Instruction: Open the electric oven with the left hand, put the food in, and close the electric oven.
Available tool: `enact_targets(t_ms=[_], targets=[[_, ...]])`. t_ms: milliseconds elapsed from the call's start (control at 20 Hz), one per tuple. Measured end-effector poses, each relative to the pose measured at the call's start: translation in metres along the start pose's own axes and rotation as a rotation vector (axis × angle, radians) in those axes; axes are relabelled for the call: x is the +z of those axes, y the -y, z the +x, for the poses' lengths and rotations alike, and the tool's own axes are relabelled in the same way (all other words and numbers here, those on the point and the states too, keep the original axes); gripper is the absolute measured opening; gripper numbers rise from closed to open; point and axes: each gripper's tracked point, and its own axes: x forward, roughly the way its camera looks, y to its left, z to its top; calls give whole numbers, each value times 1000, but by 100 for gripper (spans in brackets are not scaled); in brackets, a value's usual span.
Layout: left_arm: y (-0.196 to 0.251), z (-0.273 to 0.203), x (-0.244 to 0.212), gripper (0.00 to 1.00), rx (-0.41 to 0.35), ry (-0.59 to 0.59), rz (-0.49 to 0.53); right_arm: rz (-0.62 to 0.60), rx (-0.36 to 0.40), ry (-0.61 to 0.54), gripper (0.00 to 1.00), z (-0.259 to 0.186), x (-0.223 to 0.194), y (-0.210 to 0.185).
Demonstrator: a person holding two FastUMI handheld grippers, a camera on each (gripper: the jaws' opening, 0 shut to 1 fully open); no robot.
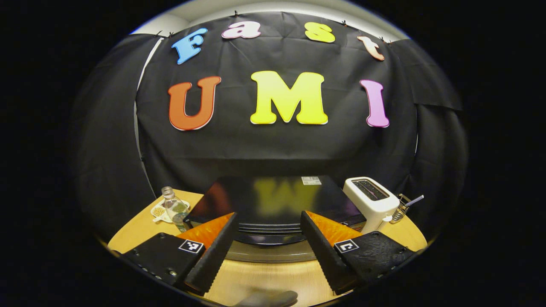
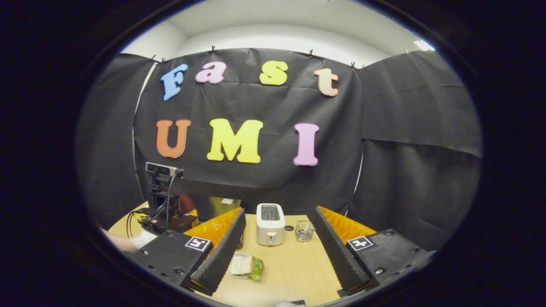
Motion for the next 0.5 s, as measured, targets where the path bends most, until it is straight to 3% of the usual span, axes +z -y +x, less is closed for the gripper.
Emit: enact_targets(t_ms=[50, 100, 200, 250, 300, 350, 500], targets=[[-1, 7, -6, 96, 13, -17, 19, -3, -12, -16, 95, 0, -5, 5], [-2, 14, -14, 96, 19, -35, 27, -3, -22, -32, 100, 0, -10, 10], [4, 16, -29, 95, 7, -90, 52, 18, -35, -47, 96, -2, -16, 18], [5, 10, -15, 91, 4, -31, 71, 26, -40, -52, 96, -2, -19, 20], [4, 20, -27, 88, 3, -73, 77, 26, -48, -56, 95, -3, -22, 23], [3, 18, -22, 96, 2, -46, 71, 26, -53, -58, 96, -4, -23, 26], [5, 14, -29, 96, -3, -78, 54, 38, -52, -61, 96, -5, -27, 29]])
